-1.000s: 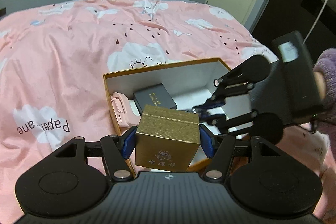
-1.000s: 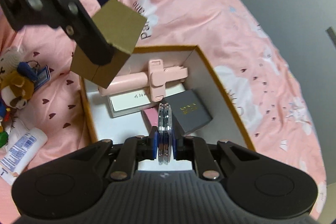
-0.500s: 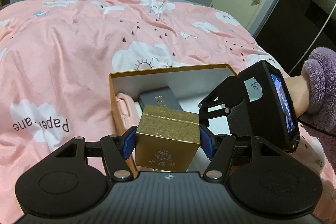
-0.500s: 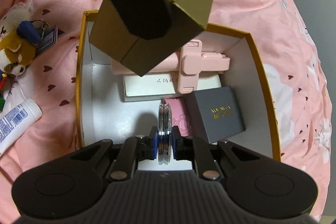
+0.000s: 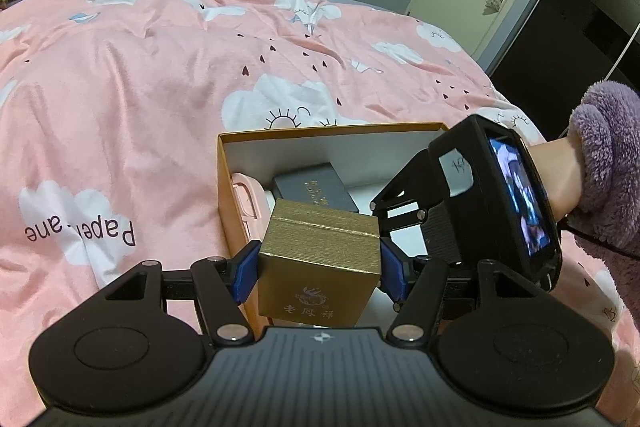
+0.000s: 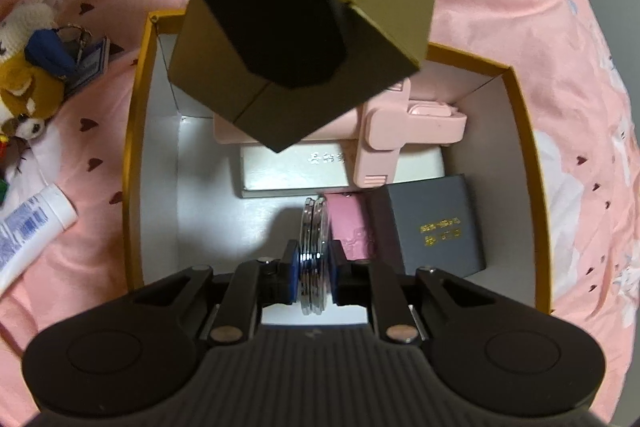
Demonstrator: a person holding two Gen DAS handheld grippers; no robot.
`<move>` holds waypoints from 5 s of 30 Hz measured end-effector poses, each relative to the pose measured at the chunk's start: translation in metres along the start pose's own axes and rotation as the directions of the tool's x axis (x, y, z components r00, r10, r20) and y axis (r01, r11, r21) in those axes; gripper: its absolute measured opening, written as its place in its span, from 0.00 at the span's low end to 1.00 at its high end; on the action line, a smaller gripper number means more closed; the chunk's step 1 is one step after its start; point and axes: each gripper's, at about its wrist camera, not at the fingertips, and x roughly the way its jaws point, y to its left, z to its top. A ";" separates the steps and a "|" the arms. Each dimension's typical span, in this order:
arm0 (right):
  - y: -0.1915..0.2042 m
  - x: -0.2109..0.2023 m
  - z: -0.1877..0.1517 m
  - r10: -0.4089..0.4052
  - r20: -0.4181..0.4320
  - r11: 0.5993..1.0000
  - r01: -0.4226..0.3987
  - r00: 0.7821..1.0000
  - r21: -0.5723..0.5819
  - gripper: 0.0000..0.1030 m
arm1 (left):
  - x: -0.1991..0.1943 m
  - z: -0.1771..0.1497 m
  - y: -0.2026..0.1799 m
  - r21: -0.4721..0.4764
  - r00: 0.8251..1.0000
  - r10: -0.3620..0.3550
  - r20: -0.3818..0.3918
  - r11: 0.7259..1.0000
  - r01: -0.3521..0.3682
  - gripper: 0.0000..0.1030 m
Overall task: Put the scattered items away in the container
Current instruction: 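Move the mirror over the orange box with the right while the left lifts the gold box, then lower the mirror into the orange box and open the right gripper, then lower the gold box into the orange box and open the left gripper, then withdraw both grippers from the orange box, then move both grippers back to the plush toys in the pile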
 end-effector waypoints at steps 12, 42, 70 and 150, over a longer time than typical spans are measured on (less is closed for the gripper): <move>-0.017 -0.002 -0.011 0.131 0.041 0.971 -0.136 0.991 0.197 0.29 | -0.001 -0.003 -0.001 0.002 1.000 0.000 -0.005 1.000 0.000 0.70; -0.057 0.047 -0.057 0.230 0.130 0.635 -0.250 0.965 0.731 0.36 | 0.018 0.013 -0.022 0.059 0.996 0.000 -0.090 0.998 0.006 0.70; -0.059 0.010 -0.112 0.175 0.164 0.648 -0.239 0.971 0.723 0.36 | 0.136 0.016 -0.037 -0.114 0.898 0.010 -0.441 0.991 -0.067 0.70; 0.107 -0.131 -0.081 -0.592 0.162 0.342 0.064 0.790 0.937 0.24 | -0.136 -0.122 -0.092 -0.102 0.985 0.169 0.032 0.981 -0.165 0.63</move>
